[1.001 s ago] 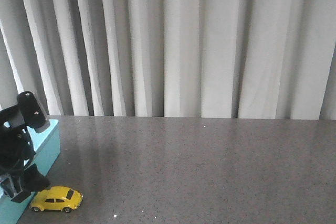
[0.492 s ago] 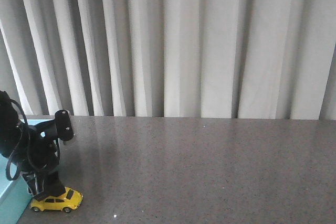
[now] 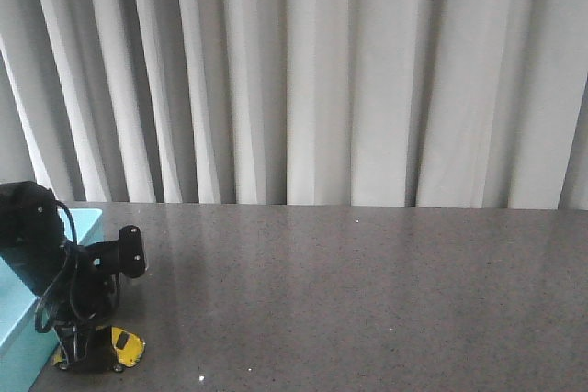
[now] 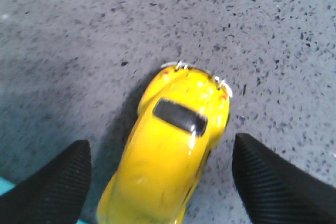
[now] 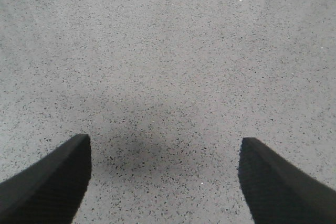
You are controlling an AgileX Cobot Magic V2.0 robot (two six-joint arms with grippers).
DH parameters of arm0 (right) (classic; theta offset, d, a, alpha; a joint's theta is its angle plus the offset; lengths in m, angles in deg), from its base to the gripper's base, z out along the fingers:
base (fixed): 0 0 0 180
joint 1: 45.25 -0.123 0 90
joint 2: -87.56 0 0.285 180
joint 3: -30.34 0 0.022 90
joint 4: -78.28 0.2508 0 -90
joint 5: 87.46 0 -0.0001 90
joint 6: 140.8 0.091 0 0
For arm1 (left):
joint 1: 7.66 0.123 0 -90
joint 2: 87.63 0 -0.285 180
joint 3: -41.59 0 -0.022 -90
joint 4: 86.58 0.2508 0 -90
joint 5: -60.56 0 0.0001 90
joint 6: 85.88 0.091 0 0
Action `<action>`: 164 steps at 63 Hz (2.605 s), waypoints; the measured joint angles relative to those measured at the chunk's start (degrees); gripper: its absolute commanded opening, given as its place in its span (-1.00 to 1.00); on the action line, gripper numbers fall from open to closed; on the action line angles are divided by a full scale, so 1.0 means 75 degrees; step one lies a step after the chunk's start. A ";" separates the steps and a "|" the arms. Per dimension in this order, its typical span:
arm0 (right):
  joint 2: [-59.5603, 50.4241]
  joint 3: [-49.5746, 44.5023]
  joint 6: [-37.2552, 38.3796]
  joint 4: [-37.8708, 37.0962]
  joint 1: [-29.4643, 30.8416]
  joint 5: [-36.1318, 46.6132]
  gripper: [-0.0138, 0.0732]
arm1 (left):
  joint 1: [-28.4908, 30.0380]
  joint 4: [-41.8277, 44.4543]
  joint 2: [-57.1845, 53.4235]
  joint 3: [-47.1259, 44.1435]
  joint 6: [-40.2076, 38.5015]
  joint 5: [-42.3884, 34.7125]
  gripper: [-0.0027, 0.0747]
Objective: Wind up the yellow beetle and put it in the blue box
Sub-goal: 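Lower the left gripper onto the yellow car and grasp it, then lift the car with the left gripper over the blue box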
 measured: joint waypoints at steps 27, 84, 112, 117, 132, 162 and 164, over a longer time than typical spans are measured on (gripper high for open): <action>0.0000 0.0000 0.0000 0.0000 0.0000 0.0000 0.60 | -0.0128 0.0122 0.0408 0.0036 0.0017 -0.0054 0.42; 0.0000 0.0000 0.0000 0.0009 0.0000 0.0000 0.60 | -0.0128 -0.1088 -0.0562 0.0033 0.0024 -0.0015 -0.25; 0.0000 0.0000 0.0000 0.0016 0.0000 0.0000 0.60 | -0.0128 -0.0896 -0.2541 0.0033 -0.1966 -0.0559 -0.25; 0.0000 0.0000 0.0000 0.0016 0.0000 0.0000 0.60 | -0.0128 -0.0180 -0.2768 0.0033 -0.2811 -0.0731 -0.25; 0.0000 0.0000 0.0000 0.0016 0.0000 0.0000 0.60 | 0.0218 0.1474 -0.2881 0.0033 -0.4929 -0.0789 -0.25; 0.0000 0.0000 0.0000 0.0016 0.0000 0.0000 0.60 | 0.2152 0.0775 -0.1728 0.0033 -0.5698 -0.0828 -0.25; 0.0000 0.0000 0.0000 0.0016 0.0000 0.0000 0.60 | 0.2230 0.0775 -0.1558 0.0033 -0.5770 -0.0871 -0.25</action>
